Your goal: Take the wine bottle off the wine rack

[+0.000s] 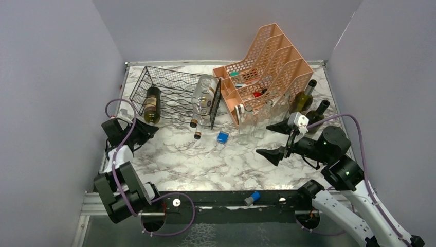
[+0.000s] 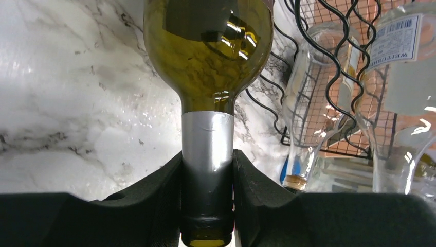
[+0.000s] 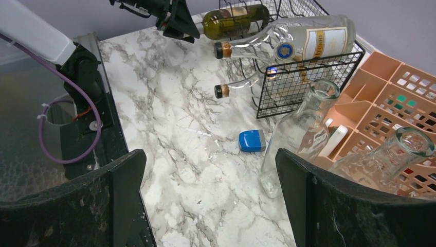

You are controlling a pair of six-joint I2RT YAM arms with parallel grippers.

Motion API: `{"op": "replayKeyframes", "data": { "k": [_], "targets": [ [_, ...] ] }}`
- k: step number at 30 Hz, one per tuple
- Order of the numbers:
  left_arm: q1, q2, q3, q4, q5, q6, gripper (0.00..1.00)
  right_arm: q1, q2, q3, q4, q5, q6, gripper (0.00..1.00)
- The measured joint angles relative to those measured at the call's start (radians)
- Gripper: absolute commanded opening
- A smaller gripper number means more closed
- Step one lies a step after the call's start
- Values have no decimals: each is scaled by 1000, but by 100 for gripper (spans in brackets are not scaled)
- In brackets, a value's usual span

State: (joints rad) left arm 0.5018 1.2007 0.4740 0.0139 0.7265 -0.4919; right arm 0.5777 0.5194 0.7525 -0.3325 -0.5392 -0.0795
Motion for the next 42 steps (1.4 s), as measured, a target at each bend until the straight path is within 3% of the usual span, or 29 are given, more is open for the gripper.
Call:
{"op": "replayKeyframes", "data": {
  "k": [15, 20, 24, 30, 42],
  "targets": [
    [-2, -364, -74, -196, -91, -193, 0, 17, 92, 6, 25, -33, 3, 100],
    [-9, -410, -68, -262, -90, -205, 0, 17, 141, 37, 25, -58, 3, 100],
    [-16, -416, 7, -378, -102, -192, 0, 18, 176, 66, 24, -56, 2, 100],
    [-84, -442, 165, -586, -257, -126, 0, 18, 234, 101, 21, -22, 1, 100],
    [-243, -513, 273, -778, -476, -51, 0, 18, 362, 174, 28, -12, 42, 100]
  ]
}}
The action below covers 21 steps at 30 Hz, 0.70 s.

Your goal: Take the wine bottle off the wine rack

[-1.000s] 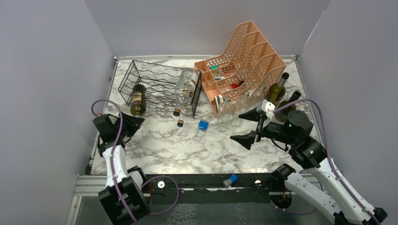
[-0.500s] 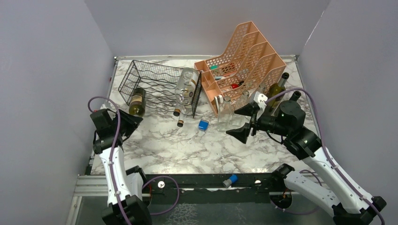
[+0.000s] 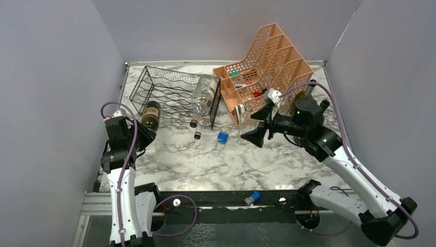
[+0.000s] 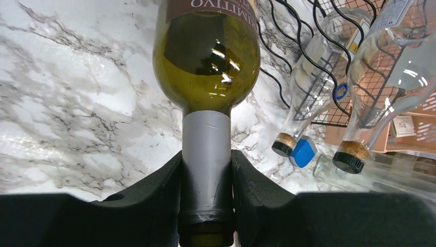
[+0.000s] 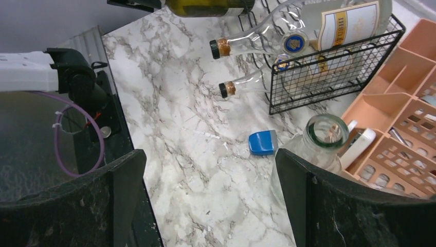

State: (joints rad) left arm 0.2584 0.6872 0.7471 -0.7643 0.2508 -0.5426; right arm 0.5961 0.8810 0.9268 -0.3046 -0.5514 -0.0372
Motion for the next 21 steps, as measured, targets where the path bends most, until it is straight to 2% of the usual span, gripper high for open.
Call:
{"op": "replayKeyframes", "data": {
  "k": [9, 15, 21],
  "targets": [
    [-108, -17, 94, -61, -132, 120, 0, 88, 192, 152, 21, -6, 68, 100],
    [-171, -35, 128, -56, -69, 178, 0, 166, 302, 237, 72, 19, 72, 100],
    [-196, -41, 130, -55, -42, 241, 0, 301, 462, 266, 131, 79, 34, 100]
  ]
}}
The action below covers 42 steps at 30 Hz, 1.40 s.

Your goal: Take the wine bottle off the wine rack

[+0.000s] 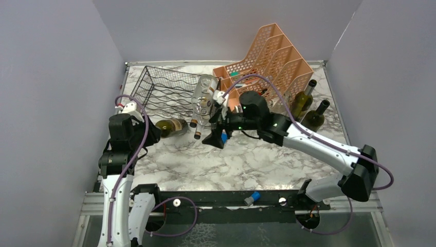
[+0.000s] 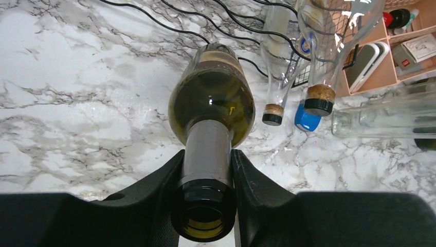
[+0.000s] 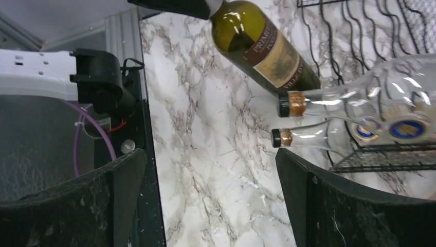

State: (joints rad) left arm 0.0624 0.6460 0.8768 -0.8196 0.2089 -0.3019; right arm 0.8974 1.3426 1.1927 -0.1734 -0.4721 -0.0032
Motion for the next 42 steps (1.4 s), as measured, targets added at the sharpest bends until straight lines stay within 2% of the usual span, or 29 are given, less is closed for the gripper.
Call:
{"op": "replayKeyframes", "data": {
  "k": [10, 20, 26, 38, 42],
  "targets": [
    [-38, 2, 46, -57, -6, 95, 0, 187, 219, 34, 228, 157, -143, 100],
    [-106, -1, 93, -105, -34, 169, 0, 193, 428, 86, 523, 129, -275, 100],
    [-132, -11, 93, -105, -48, 187, 0, 193, 553, 165, 568, 97, -294, 100],
    [-156, -16, 93, -106, -50, 192, 0, 193, 676, 199, 682, 58, -286, 100],
    [-156, -16, 93, -109, -53, 192, 0, 193, 714, 227, 684, 55, -286, 91]
  ]
}}
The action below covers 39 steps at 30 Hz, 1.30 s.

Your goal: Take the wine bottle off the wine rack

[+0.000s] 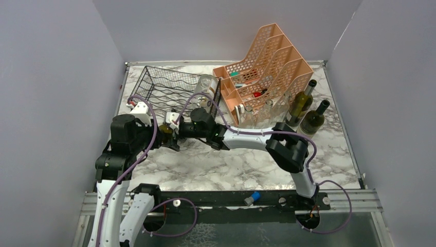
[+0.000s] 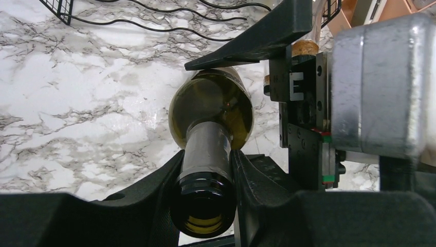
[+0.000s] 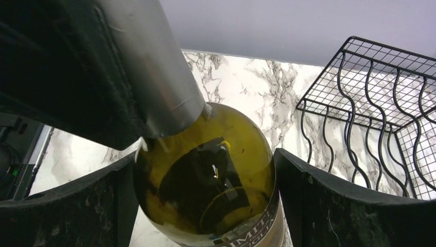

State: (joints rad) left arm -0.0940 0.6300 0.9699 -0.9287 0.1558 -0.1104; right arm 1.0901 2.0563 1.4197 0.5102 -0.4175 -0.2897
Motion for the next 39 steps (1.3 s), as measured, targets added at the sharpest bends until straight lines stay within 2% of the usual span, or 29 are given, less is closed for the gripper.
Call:
{"op": "replayKeyframes", "data": {
  "k": [2, 7, 11, 13, 21, 26, 34, 39],
  "targets": [
    [0, 0, 0, -2, -2, 0, 11, 0, 13, 8, 5, 0, -1, 85],
    [0, 0, 6, -7, -8, 3, 64, 0, 18, 9, 14, 2, 6, 72],
    [0, 0, 51, 22, 4, 12, 91, 0, 16, 2, 24, 4, 53, 66],
    [-1, -1, 81, 38, 16, 14, 97, 0, 6, -15, 41, 4, 96, 64],
    [-6, 34, 230, 71, 36, 18, 99, -5, -93, -167, 104, -19, 350, 60],
    [-6, 38, 294, 92, -29, 18, 99, -5, -169, -251, 90, -56, 455, 60],
    [-8, -4, 189, 127, -105, -5, 99, -5, -425, -374, -7, -152, 542, 59],
    [-11, -16, 106, 154, -121, -39, 98, -5, -632, -415, -137, -159, 543, 59]
  ]
}}
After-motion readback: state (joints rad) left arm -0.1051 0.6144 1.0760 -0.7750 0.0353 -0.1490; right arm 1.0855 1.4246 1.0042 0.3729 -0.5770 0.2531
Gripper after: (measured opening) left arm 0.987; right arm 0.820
